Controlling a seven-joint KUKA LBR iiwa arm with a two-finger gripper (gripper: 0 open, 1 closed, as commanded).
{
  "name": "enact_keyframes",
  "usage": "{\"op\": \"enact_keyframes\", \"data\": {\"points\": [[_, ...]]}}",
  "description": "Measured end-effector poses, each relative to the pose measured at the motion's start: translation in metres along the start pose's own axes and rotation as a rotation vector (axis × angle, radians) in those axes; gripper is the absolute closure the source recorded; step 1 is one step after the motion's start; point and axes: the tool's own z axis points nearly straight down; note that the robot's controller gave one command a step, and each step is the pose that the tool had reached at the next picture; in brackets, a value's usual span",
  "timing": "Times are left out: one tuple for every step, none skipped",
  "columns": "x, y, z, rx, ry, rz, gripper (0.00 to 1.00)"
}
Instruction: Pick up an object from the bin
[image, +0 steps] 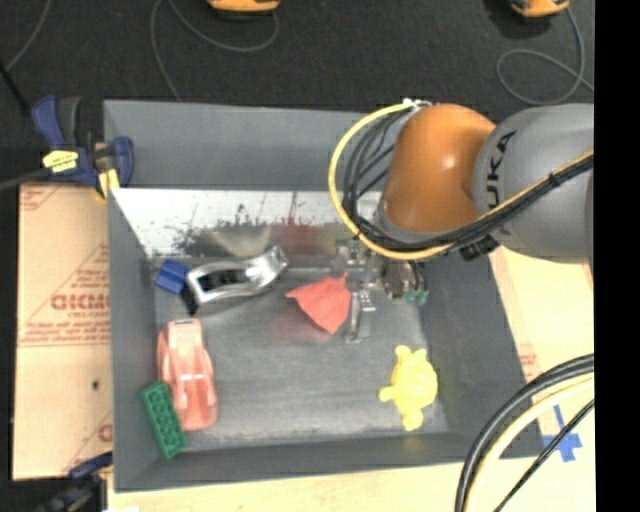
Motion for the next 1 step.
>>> {"op": "enact_keyframes", "data": {"points": [[-0.0015, 0.0001, -0.0051, 0.0, -0.008, 0.0, 0.0]]}}
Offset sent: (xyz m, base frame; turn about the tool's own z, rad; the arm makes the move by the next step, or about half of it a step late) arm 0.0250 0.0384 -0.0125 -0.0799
